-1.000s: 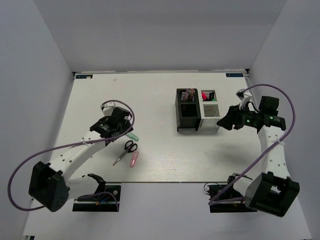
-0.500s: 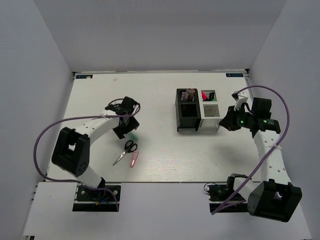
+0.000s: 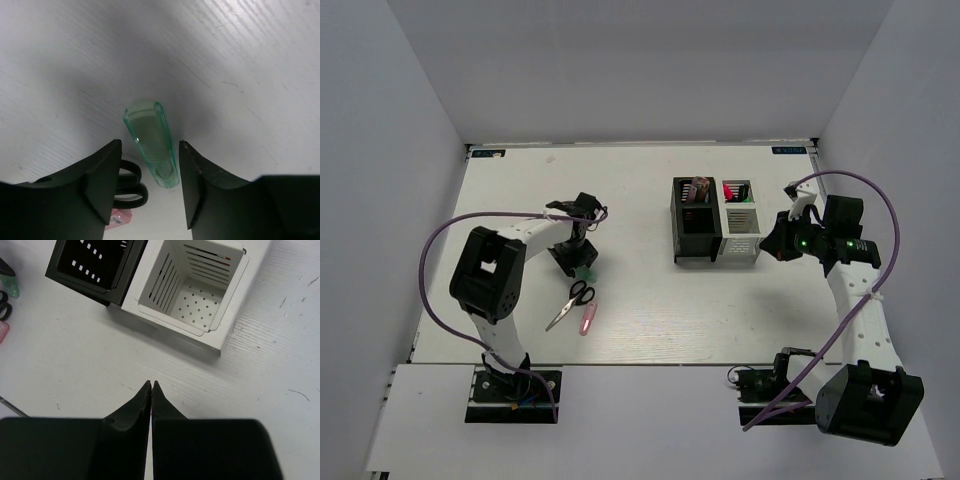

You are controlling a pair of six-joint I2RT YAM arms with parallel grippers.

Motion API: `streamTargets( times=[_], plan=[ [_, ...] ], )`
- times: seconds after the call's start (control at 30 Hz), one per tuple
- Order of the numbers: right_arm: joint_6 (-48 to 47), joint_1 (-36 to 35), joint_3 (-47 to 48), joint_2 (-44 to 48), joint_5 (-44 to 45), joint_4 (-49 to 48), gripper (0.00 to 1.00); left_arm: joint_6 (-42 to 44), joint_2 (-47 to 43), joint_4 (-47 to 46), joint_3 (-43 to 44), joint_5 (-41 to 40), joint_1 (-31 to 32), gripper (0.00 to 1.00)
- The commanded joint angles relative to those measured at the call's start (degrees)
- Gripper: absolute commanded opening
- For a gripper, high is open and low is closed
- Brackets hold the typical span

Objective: Sort the stationery into containers
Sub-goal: Grab a piece of stationery with the left arm

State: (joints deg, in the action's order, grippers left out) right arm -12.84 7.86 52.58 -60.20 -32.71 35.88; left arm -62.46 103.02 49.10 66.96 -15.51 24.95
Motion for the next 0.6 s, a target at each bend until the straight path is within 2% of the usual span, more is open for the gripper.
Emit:
streamTargets(
  times=[0.0, 0.13, 0.23, 0.33, 0.37, 0.43, 0.47, 0.5, 0.53, 0.57],
  plan=[
    [-0.3, 0.1, -0.9, 1.3, 0.3, -1.3, 0.03, -1.7, 0.2, 0.4, 1.2, -1.4, -0.9, 0.58],
    [-0.3, 0.1, -0.8, 1.7, 0.2, -1.3, 0.03, -1.3, 1.6, -0.1, 0.3, -0.9, -1.7, 0.55],
    [-0.2, 0.1, -0.8, 1.8, 0.3, -1.3, 0.03, -1.1, 2.1, -0.8, -0.9, -0.6, -1.9, 0.48],
    [-0.3, 0.1, -1.0, 2.0, 0.3, -1.5, 0.03, -0.5, 2.1, -1.1, -0.8, -0.2, -2.2, 0.27],
    [-0.2, 0.1, -1.0, 1.9, 0.3, -1.6, 0.03, 0.7, 2.2, -1.2, -0.8, 0.1, -2.1, 0.17],
    [-0.3, 0.1, -1.1, 2.1, 0.2, -1.7, 0.08, 1.9, 1.1, -1.9, -0.1, 1.3, -2.2, 0.08],
    [-0.4, 0.1, -0.9, 2.1, -0.2, -1.4, 0.47, 4.2, 0.8, -2.2, 0.2, 2.0, -1.9, 0.02],
    [-0.7, 0.1, -1.0, 2.1, -0.5, -1.3, 0.71, 5.1, -0.6, -3.1, 0.9, 2.1, -1.5, 0.00],
    [-1.4, 0.1, -1.3, 2.3, -1.4, -1.2, 0.90, 6.3, -1.8, -3.1, 2.3, 2.3, -0.4, 0.00],
    [-1.9, 0.1, -1.5, 2.3, -1.8, -1.2, 0.90, 8.9, -2.6, -3.5, 3.1, 2.3, 1.0, 0.00]
  ],
)
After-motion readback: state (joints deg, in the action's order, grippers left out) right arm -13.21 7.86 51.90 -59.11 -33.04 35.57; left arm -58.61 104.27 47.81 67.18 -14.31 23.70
